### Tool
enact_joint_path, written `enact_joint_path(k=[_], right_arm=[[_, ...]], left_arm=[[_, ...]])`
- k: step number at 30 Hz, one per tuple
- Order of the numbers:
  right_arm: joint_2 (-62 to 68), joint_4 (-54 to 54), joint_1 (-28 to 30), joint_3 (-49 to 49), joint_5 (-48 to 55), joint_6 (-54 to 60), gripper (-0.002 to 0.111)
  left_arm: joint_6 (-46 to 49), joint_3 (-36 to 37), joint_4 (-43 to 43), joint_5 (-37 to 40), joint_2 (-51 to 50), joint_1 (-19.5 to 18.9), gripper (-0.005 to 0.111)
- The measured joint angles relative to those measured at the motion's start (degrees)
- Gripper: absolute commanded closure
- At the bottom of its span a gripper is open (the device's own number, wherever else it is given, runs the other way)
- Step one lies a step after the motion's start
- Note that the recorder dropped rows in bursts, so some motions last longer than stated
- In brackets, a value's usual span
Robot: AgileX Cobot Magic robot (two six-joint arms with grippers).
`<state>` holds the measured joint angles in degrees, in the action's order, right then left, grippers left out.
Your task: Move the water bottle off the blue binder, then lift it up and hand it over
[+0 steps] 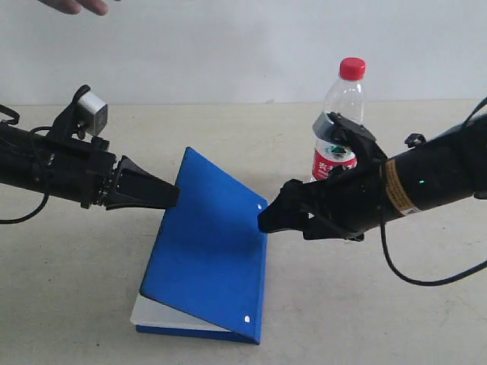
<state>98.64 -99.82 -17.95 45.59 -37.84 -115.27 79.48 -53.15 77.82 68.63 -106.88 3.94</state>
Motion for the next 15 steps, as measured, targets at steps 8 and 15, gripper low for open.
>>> enact_joint_path(k=[8,15], right_arm=[[8.2,1.0,2.5,0.0,-10.7,8.0,0.034],[13.2,5.9,2.5,-0.1,-11.6,16.1,0.034]], left_arm=[[-0.1,1.9,0.0,0.1,3.7,0.0,0.102],[-0.1,2.6,0.0,0.2,5.4,0.0,0.102]])
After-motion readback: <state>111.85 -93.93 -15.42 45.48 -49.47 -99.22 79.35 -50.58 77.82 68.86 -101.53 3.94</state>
